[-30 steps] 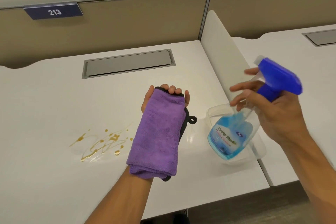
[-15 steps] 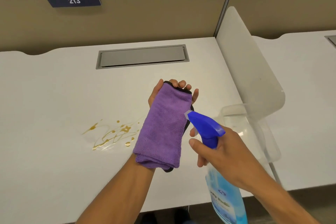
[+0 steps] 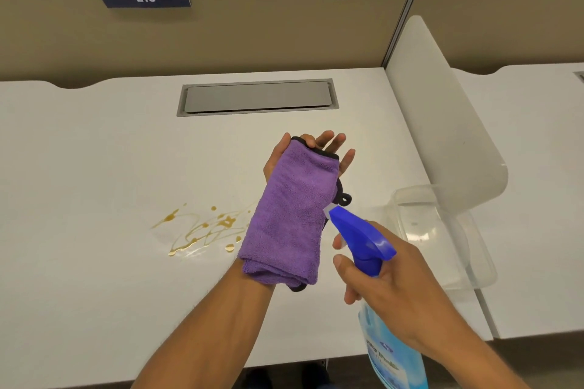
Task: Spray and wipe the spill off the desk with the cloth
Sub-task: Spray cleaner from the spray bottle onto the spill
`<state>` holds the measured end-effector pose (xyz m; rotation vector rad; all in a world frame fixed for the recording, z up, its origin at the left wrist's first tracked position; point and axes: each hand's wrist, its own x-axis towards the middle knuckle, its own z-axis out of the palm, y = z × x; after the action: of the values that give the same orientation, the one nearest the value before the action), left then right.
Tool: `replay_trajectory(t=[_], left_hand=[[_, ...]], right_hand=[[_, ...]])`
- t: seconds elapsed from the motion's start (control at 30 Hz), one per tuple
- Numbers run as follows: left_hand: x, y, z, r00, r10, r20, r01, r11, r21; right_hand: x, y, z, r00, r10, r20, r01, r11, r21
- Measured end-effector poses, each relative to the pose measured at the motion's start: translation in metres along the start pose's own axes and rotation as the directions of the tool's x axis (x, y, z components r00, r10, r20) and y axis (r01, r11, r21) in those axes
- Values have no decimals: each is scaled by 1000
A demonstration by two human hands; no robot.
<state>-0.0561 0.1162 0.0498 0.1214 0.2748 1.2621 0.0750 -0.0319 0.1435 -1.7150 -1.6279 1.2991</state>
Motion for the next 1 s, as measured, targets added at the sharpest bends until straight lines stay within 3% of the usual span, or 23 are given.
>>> replay_trajectory(t=[0.03,0.17,0.37,0.53,0.73,0.87,1.0], left_hand=[[-5,2,-12,998,9,-62,-4,997,77],[6,5,-3,999,-10,32,8,998,60],[3,12,-3,997,-28,69,28,1000,7],[-2,17,-6,997,-35,71,33,999,29],[-14,24,-15,994,-35,104,35,999,1],[-24,27,-22,992,-25,121,22,1000,20],[-35,26,-27,992,-17,123,14,1000,25]], right_hand=[[-2,0,2,1000,-7,14,7,1000,-1],[-7,2,7,999,-27,43,27,1000,-14],[-16,3,7,998,-67,3,66,991,115],[-11,3,-7,974,-103,-203,146,966,214],[32,21,-8,862,-220,-457,325,931,166],[70,39,-1,789,-232,-568,371,918,140],[103,59,4,766,-194,-612,361,919,160]])
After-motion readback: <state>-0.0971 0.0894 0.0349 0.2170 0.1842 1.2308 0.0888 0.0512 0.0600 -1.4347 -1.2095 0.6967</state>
